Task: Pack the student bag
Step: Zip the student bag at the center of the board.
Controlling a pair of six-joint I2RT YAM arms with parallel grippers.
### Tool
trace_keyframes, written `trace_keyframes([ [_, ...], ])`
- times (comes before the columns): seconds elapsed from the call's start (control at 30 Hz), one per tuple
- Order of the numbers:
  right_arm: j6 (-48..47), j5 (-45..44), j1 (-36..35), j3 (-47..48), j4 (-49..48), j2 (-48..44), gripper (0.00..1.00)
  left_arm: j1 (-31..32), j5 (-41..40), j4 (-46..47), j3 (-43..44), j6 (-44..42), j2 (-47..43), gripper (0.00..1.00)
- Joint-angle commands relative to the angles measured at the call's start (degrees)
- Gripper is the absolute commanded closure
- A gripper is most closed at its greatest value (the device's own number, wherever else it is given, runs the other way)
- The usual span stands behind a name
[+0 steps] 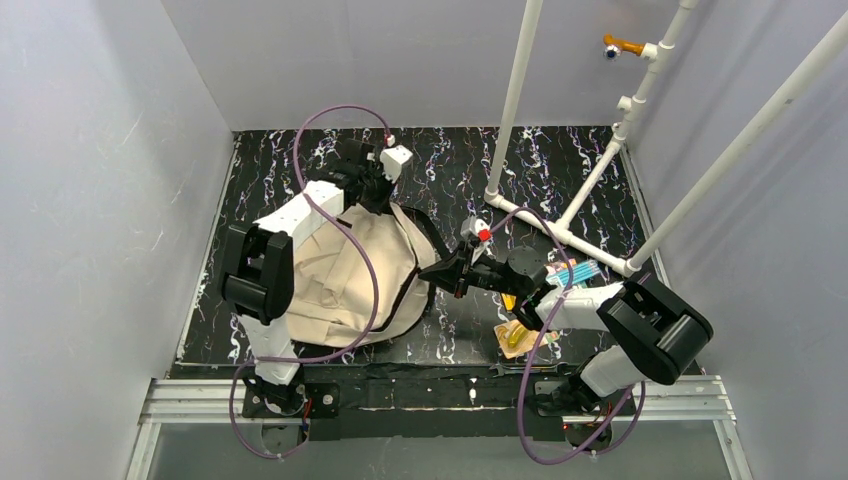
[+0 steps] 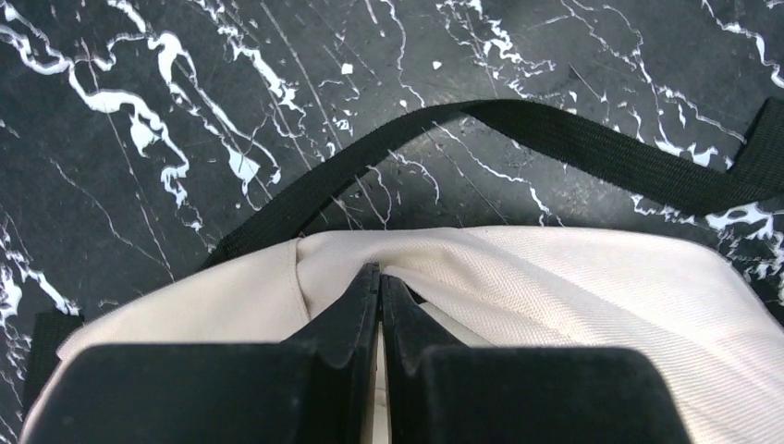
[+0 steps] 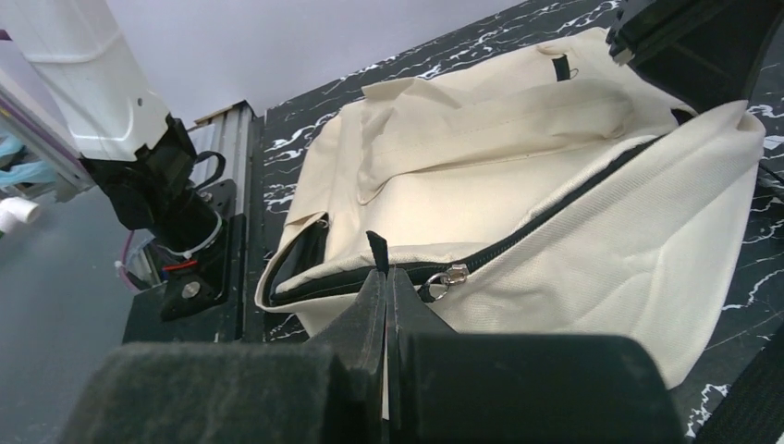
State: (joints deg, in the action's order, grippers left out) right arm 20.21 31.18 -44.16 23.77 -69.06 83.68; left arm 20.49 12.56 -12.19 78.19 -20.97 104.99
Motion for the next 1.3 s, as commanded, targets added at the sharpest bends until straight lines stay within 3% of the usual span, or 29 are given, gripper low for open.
trace_keyframes([
  [0.0, -0.3, 6.2, -2.7, 1.2, -5.0, 1.8, 0.99, -3.4, -13.1, -4.5, 10.0, 4.3, 1.8, 1.0],
  [0.03, -0.2, 5.9, -2.5, 2.1, -4.8, 2.2, 0.99, -3.5, -12.7, -7.6, 11.6, 5.6, 1.7, 1.0],
  [0.1, -1.2, 5.9, -2.5, 3.7, -3.8, 2.2, 0.99, -3.5, -10.7, -11.8, 12.4, 8.2, -0.3, 0.84],
  [0.2, -2.8, 6.9, -2.5, 5.8, -1.0, 2.3, 0.99, -3.4, -10.8, -13.8, 9.0, 15.3, -6.7, 0.33],
  [0.27, -3.4, 7.3, -2.5, 6.1, -0.7, 2.4, 0.99, -3.4, -10.3, -16.7, 7.5, 23.0, -11.2, 0.04],
  [0.37, -4.2, 7.3, -2.5, 6.9, 1.4, 2.7, 0.99, -3.4, -3.5, -20.5, 4.7, 34.3, -15.7, 0.02],
  [0.57, -5.3, 6.7, -2.5, 7.2, 3.8, 1.4, 0.99, 0.6, 5.1, -15.5, -5.1, 45.5, -20.7, 0.15],
  [0.67, -5.8, 6.5, -2.5, 7.4, 4.9, 0.8, 0.99, 5.0, 6.2, -15.0, -5.7, 44.0, -19.4, 0.18],
  [0.83, -6.9, 6.7, -2.5, 7.6, 6.3, -0.2, 0.99, 9.6, 4.7, -16.1, -5.7, 42.4, -16.0, 0.12],
  [0.93, -7.5, 6.8, -2.5, 7.5, 6.8, -0.5, 0.99, 11.5, 2.4, -16.4, -5.4, 41.6, -13.9, 0.15],
  [1.13, -9.7, 6.8, -2.5, 8.0, 8.7, -0.4, 0.99, 12.5, 2.4, -20.3, -0.4, 39.1, -6.7, 0.7],
  [1.2, -10.5, 6.6, -2.5, 8.5, 9.6, -0.7, 0.99, 12.5, 0.7, -22.3, 2.1, 37.5, -4.9, 0.96],
  [1.27, -11.3, 7.0, -2.6, 9.3, 10.5, -0.7, 0.99, 12.4, -3.0, -23.7, 4.5, 36.8, -3.7, 1.0],
])
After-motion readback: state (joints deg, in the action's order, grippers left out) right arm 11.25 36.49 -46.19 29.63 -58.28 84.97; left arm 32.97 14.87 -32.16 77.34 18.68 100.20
